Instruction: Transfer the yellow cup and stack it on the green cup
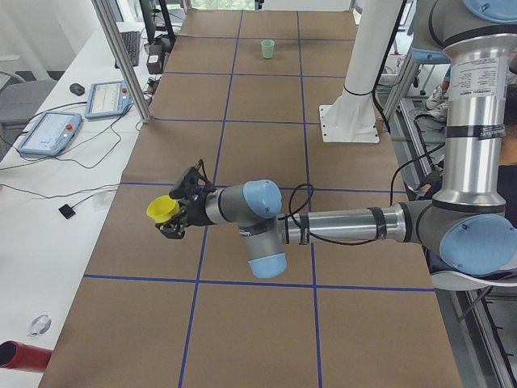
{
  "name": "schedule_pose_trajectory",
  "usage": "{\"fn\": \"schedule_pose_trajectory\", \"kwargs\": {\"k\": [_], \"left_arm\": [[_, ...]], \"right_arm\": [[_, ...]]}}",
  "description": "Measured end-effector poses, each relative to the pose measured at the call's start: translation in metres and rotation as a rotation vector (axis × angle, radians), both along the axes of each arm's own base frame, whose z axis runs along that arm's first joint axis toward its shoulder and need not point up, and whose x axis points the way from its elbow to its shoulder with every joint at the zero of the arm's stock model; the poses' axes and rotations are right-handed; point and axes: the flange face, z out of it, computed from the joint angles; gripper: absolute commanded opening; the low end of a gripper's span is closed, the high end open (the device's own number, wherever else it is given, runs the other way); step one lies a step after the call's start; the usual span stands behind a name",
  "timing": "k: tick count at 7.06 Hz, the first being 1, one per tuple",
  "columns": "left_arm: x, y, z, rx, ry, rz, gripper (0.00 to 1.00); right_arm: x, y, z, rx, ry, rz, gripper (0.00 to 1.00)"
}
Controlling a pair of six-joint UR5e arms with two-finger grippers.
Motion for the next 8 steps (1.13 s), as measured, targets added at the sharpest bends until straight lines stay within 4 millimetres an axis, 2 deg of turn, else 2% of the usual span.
{"fn": "schedule_pose_trajectory", "kwargs": {"k": [1,2,3,4,5,6,7,8], "left_arm": [[0.012,-0.001,-0.046,0.106,0.012,0.096,0.13],[0.033,-0.005,-0.09,0.206,0.019,0.22,0.06],[0.063,-0.009,-0.124,0.281,0.027,0.351,0.07],[0.1,-0.011,-0.149,0.343,0.038,0.473,0.06],[0.134,-0.007,-0.165,0.397,0.049,0.559,0.06],[0.155,-0.003,-0.174,0.443,0.055,0.604,0.0],[0.174,0.0,-0.185,0.496,0.059,0.642,0.03],[0.204,0.004,-0.196,0.578,0.045,0.694,0.03]], "right_arm": [[0.0,-0.001,-0.003,0.015,-0.002,0.0,1.0],[-0.001,-0.003,-0.005,0.044,-0.012,-0.002,1.0],[-0.003,-0.004,-0.009,0.07,-0.036,-0.006,1.0],[-0.005,-0.005,-0.019,0.095,-0.075,-0.015,1.0],[-0.009,-0.012,-0.035,0.118,-0.13,-0.027,1.0],[-0.016,-0.025,-0.056,0.134,-0.18,-0.035,1.0],[-0.033,-0.04,-0.083,0.133,-0.22,-0.038,1.0],[-0.063,-0.055,-0.12,0.112,-0.256,-0.034,1.0]]}}
